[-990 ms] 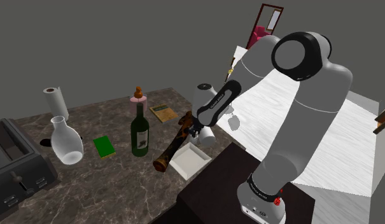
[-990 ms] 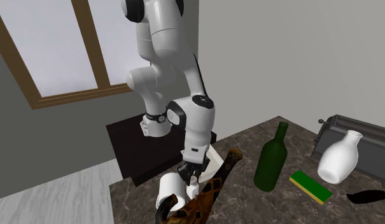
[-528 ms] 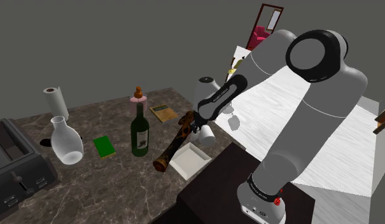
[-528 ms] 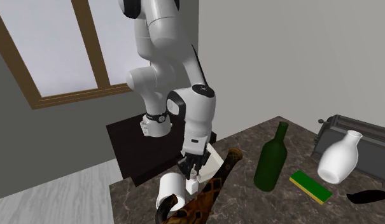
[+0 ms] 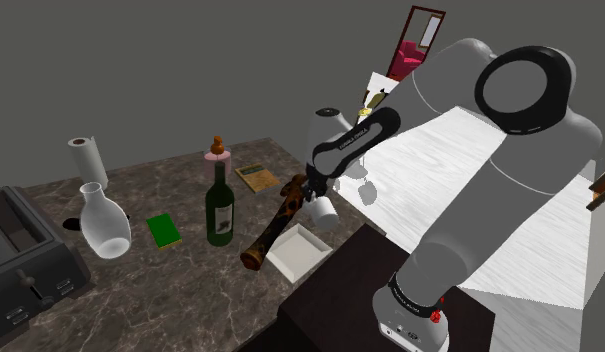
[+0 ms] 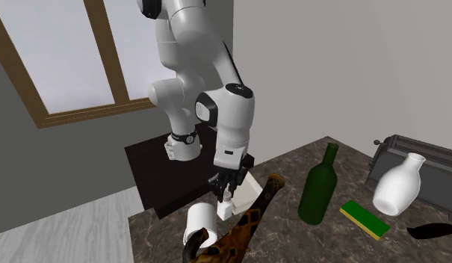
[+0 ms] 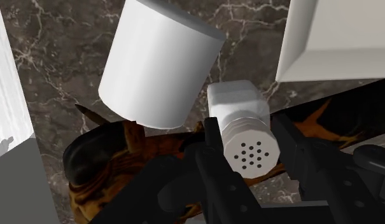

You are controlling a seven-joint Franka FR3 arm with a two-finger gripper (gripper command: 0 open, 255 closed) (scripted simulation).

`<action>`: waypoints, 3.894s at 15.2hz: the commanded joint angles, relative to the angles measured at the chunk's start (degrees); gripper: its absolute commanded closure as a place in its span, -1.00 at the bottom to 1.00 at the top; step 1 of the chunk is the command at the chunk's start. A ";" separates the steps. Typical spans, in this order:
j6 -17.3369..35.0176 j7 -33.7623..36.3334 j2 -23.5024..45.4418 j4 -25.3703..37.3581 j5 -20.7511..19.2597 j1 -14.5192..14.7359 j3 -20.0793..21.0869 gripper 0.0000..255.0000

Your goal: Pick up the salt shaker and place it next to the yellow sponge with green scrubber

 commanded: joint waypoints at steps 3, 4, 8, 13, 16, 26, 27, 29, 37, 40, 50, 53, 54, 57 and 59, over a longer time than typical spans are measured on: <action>-3.72 -0.84 -3.20 0.52 0.80 0.18 0.07 1.00; -4.61 -1.02 -3.90 0.70 0.97 0.23 0.09 1.00; -8.16 -1.70 -6.58 1.60 1.57 0.40 0.12 1.00; -12.57 -2.43 -9.58 3.04 2.19 0.58 0.18 1.00; -13.88 -1.61 -8.70 5.11 2.67 1.20 0.90 1.00; -18.28 7.44 7.60 24.70 3.68 5.99 6.33 1.00; -18.95 8.24 9.31 26.97 3.61 6.46 6.71 1.00; -20.43 9.77 12.78 31.72 3.42 7.41 7.38 1.00; -28.41 14.70 27.98 54.15 2.37 11.64 9.01 1.00; -32.55 15.95 34.65 64.76 1.99 13.46 9.25 1.00; -50.54 16.59 62.52 110.48 1.44 19.50 8.63 1.00; -47.91 16.96 62.08 107.37 1.35 19.29 8.67 1.00; -47.12 17.07 62.04 106.53 1.33 19.24 8.68 1.00; -44.94 17.36 62.17 104.45 1.24 19.11 8.67 1.00; -43.61 17.53 62.42 103.37 1.18 19.05 8.66 1.00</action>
